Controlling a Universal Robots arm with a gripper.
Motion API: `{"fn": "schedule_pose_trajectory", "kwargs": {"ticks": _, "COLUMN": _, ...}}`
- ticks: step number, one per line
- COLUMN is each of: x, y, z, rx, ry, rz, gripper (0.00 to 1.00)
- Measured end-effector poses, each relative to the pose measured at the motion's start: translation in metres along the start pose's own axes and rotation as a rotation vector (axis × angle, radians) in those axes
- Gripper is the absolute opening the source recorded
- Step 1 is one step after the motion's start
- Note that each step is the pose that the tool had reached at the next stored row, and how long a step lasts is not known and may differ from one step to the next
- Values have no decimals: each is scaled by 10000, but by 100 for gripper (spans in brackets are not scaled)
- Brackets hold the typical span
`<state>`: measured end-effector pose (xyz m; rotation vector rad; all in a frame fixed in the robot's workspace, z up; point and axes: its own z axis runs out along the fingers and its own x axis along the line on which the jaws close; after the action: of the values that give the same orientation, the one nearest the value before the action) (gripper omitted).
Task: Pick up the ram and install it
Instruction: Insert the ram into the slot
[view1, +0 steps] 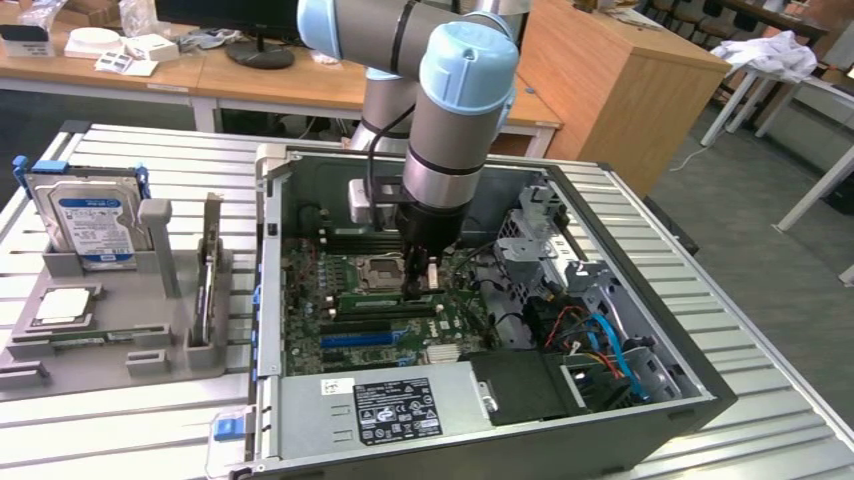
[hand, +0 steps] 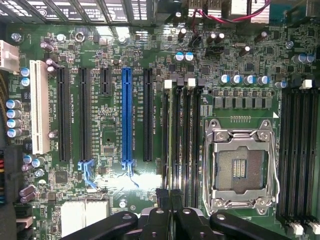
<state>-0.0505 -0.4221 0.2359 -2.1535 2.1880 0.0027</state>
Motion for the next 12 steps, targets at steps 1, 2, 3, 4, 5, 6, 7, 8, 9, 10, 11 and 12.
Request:
{"fn": "schedule_pose_trajectory", "kwargs": {"ticks": 1, "x": 0, "y": 0, "z": 0, "rx": 1, "ry": 2, "rz": 24, "gripper": 13}}
{"fn": "schedule_pose_trajectory", "kwargs": {"ticks": 2, "x": 0, "y": 0, "z": 0, "rx": 3, "ry": 2, "rz": 49, "gripper": 13}}
{"fn": "schedule_pose_trajectory", "kwargs": {"ticks": 3, "x": 0, "y": 0, "z": 0, "rx": 3, "ry": 2, "rz": 57, "gripper": 13}}
{"fn": "schedule_pose_trajectory", "kwargs": {"ticks": 4, "x": 0, "y": 0, "z": 0, "rx": 3, "ry": 2, "rz": 58, "gripper": 13}}
{"fn": "schedule_pose_trajectory", "kwargs": {"ticks": 5, "x": 0, "y": 0, "z": 0, "rx": 3, "ry": 3, "rz": 58, "gripper": 13}}
{"fn": "schedule_pose_trajectory", "kwargs": {"ticks": 6, "x": 0, "y": 0, "z": 0, "rx": 3, "ry": 3, "rz": 59, "gripper": 13}}
{"fn": "schedule_pose_trajectory", "kwargs": {"ticks": 7, "x": 0, "y": 0, "z": 0, "rx": 3, "ry": 3, "rz": 58, "gripper": 13}}
{"fn": "schedule_pose_trajectory", "kwargs": {"ticks": 8, "x": 0, "y": 0, "z": 0, "rx": 3, "ry": 3, "rz": 59, "gripper": 13}}
{"fn": "schedule_pose_trajectory", "kwargs": {"ticks": 9, "x": 0, "y": 0, "z": 0, "rx": 3, "ry": 3, "rz": 59, "gripper": 13}}
{"fn": "schedule_pose_trajectory", "kwargs": {"ticks": 10, "x": 0, "y": 0, "z": 0, "rx": 1, "ry": 4, "rz": 59, "gripper": 13}}
{"fn": "schedule_pose_trajectory", "kwargs": {"ticks": 11, "x": 0, "y": 0, "z": 0, "rx": -5, "ry": 3, "rz": 58, "gripper": 13}}
{"fn": "schedule_pose_trajectory", "kwargs": {"ticks": 12, "x": 0, "y": -2, "z": 0, "rx": -15, "ry": 3, "rz": 51, "gripper": 13}}
